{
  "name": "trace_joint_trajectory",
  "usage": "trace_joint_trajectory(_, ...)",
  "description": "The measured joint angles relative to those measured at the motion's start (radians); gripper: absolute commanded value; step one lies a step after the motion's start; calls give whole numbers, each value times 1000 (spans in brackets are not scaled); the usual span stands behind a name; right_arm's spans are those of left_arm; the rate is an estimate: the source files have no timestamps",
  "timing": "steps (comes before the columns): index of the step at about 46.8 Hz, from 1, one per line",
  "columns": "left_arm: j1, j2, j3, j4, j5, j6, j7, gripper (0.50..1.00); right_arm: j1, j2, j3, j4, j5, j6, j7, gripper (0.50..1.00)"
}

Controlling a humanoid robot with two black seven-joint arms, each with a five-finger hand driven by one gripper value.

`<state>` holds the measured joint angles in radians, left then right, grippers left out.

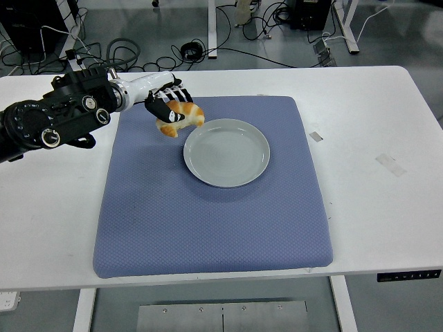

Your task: Place the bread on the plate

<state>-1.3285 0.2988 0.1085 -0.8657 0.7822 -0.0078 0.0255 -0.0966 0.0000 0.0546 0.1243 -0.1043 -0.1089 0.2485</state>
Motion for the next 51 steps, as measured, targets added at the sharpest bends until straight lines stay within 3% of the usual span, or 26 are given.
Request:
trace_joint_trajectory(19,-17,12,-5,-155,-1,5,62,500,0,0,0,0,0,0,0,1000)
trace_joint_trajectory(51,-8,-86,5,-119,8,11,64,500,0,0,-1,0,0,0,0,1000)
